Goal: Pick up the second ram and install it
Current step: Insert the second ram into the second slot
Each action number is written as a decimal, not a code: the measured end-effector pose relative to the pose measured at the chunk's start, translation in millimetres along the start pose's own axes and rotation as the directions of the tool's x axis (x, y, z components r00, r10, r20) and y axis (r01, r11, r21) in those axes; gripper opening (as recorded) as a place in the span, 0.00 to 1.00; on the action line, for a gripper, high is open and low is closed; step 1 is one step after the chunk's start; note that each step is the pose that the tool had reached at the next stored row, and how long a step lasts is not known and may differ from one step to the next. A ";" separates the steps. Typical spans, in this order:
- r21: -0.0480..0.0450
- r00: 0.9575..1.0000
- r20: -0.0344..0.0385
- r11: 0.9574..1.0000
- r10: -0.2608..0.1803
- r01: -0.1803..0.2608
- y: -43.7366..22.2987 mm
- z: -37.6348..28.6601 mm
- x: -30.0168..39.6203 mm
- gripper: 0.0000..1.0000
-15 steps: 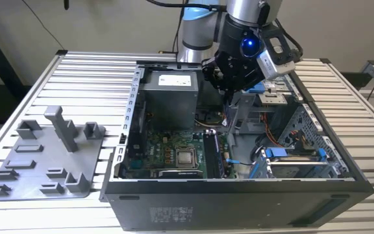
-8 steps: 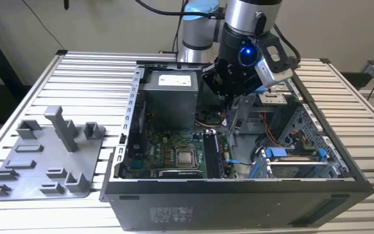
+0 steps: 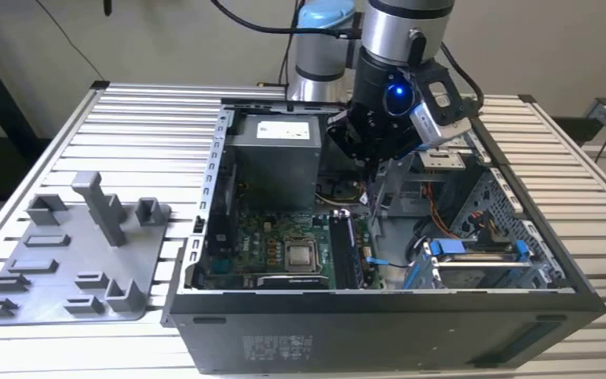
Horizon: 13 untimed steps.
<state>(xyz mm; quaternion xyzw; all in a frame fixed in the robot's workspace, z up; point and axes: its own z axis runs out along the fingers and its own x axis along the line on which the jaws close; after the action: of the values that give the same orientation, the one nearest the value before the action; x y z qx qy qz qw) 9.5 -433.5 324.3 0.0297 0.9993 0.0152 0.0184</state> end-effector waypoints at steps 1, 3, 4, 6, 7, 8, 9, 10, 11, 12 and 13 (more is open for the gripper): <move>0.000 1.000 -0.002 1.000 0.000 0.000 -0.1 1.2 0.1 0.14; 0.000 1.000 -0.007 1.000 0.000 0.000 -0.3 3.6 0.2 0.14; 0.001 1.000 -0.009 1.000 0.000 0.000 -0.4 4.8 0.2 0.14; 0.001 1.000 -0.010 1.000 0.001 -0.001 -0.5 7.2 0.3 0.14; 0.001 1.000 -0.010 1.000 0.000 0.000 -0.5 8.1 0.3 0.14; 0.001 1.000 -0.010 1.000 0.000 0.000 -0.6 9.0 0.3 0.14; 0.001 1.000 -0.010 1.000 0.000 0.000 -0.6 9.8 0.4 0.14; 0.001 1.000 -0.010 1.000 0.000 0.000 -0.7 10.5 0.4 0.14; 0.001 1.000 -0.010 1.000 0.000 0.000 -0.7 11.3 0.4 0.14; 0.001 1.000 -0.010 1.000 0.000 0.000 -0.8 12.2 0.4 0.14; 0.001 1.000 -0.010 1.000 0.000 0.000 -0.8 13.2 0.5 0.14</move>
<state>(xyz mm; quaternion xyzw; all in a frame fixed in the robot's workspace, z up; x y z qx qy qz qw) 9.5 -433.9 311.0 0.0298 0.9994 0.0150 0.0135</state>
